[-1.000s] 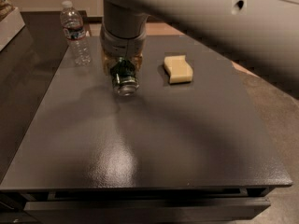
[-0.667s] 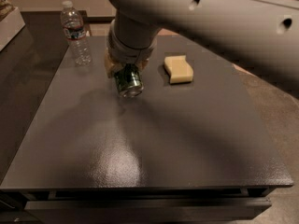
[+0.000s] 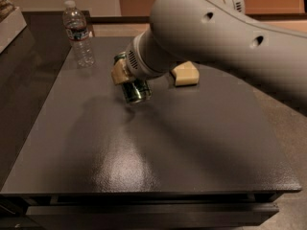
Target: Place green can upright
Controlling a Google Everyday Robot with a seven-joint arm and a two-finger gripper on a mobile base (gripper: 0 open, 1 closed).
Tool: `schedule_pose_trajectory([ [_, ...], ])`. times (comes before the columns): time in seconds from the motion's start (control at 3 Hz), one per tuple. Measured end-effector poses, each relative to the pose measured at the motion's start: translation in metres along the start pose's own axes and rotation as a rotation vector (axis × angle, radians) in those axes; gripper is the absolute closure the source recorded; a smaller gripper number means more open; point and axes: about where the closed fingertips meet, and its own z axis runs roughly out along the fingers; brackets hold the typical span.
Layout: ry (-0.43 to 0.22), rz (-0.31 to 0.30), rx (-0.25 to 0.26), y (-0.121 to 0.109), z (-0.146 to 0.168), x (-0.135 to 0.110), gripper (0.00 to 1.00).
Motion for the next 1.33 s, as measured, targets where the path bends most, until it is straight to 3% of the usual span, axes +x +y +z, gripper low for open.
schedule_pose_trajectory([
  [0.33, -0.141, -0.003, -0.091, 0.007, -0.003, -0.014, 1.00],
  [0.67, -0.330, 0.019, -0.179, 0.018, -0.016, -0.051, 1.00],
  [1.0, -0.365, -0.007, -0.213, 0.034, -0.022, -0.056, 1.00],
  [1.33, -0.363, -0.009, -0.213, 0.035, -0.022, -0.056, 1.00],
])
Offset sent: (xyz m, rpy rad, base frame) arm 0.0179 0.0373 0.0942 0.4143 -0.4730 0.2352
